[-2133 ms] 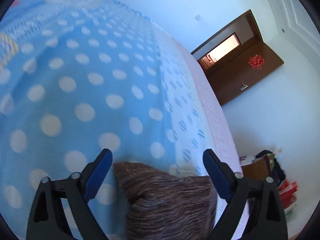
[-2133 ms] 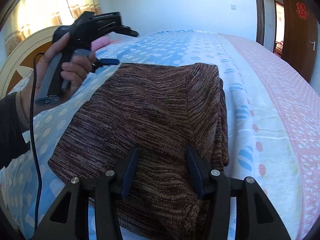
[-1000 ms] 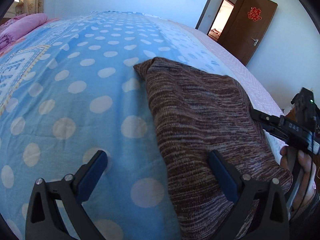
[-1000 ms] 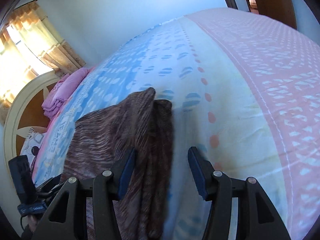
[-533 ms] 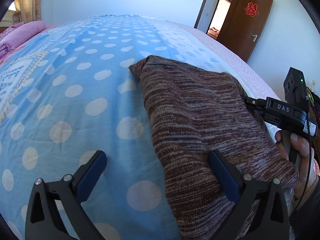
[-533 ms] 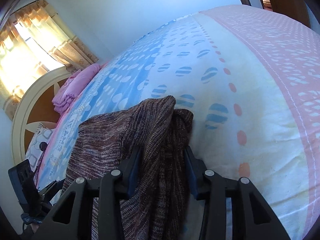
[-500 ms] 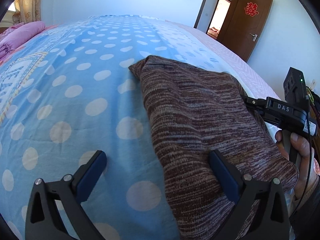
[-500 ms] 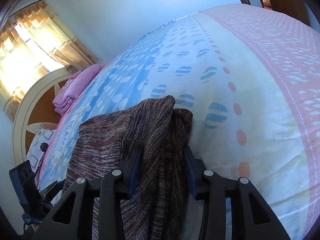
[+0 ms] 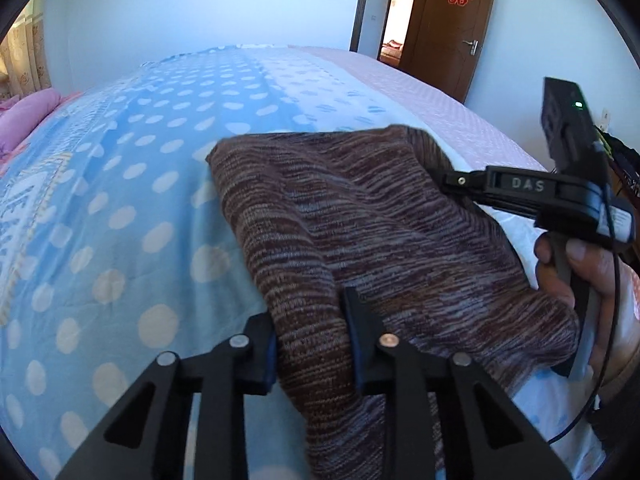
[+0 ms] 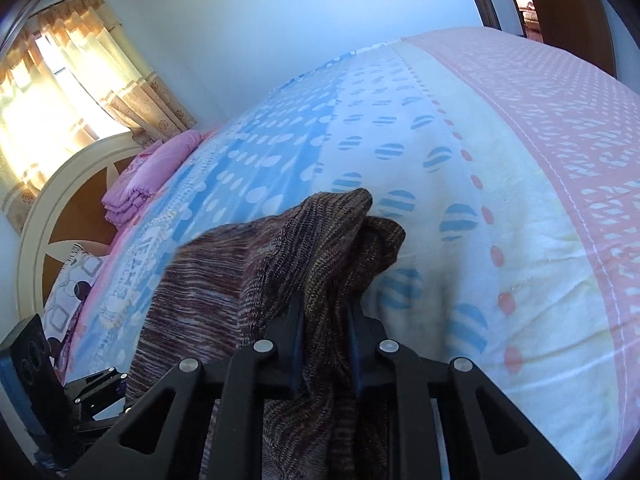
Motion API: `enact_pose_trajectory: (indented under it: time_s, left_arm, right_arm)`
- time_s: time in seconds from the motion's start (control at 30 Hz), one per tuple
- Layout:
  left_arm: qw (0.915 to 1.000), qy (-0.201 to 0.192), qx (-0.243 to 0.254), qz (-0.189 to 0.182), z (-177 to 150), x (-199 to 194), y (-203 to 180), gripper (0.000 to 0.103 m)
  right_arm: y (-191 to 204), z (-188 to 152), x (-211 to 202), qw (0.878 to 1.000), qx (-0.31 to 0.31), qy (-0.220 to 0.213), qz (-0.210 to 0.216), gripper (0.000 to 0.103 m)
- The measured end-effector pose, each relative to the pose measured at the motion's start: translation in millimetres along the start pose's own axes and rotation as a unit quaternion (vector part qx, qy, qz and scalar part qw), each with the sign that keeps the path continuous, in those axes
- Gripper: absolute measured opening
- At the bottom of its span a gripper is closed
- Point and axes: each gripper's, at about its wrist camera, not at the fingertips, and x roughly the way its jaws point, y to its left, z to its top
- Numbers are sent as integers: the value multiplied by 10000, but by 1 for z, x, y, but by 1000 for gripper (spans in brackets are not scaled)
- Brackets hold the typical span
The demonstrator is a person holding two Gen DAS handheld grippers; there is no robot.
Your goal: Fold small clothes
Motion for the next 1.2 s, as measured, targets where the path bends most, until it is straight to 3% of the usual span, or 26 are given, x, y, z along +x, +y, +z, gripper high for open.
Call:
enact_pose_trajectory:
  time_s: [0.4, 1.2]
  left_arm:
    - [9991, -235, 48, 345, -28, -74, 17, 25]
    - [9921, -626, -566, 933, -101, -170, 100, 25]
  right_arm:
    - [76, -30, -37, 9982, -350, -117, 481, 17]
    - [216, -83, -21, 9860, -863, 181, 1413, 17]
